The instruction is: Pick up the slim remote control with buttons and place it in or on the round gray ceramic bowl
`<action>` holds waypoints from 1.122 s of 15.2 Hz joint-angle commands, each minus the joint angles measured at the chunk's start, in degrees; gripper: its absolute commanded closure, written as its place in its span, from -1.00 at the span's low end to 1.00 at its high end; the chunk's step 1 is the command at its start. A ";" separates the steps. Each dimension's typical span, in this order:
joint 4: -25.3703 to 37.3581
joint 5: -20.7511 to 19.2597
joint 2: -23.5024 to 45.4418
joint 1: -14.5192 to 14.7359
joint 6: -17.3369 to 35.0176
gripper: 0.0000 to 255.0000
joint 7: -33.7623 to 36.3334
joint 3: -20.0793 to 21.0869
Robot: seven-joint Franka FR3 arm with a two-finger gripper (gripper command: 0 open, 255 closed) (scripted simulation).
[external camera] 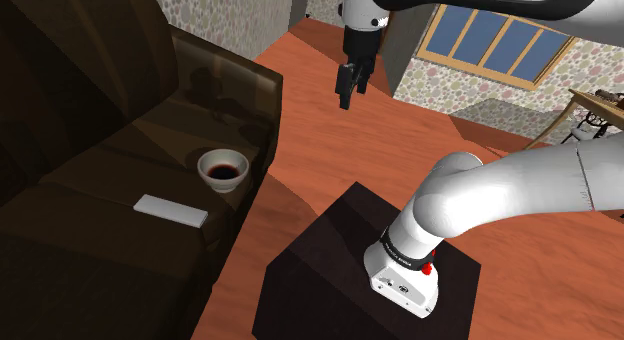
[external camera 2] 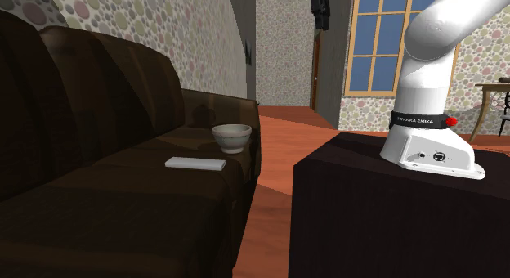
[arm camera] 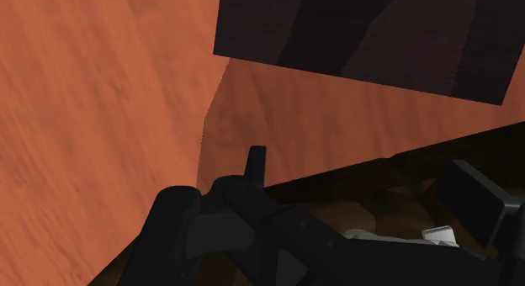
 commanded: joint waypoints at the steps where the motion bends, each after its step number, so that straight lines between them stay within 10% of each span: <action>1: 0.00 0.00 0.00 0.00 0.00 -1.00 0.00 0.00; 17: -2.79 2.63 24.92 4.05 29.90 -1.00 4.60 5.91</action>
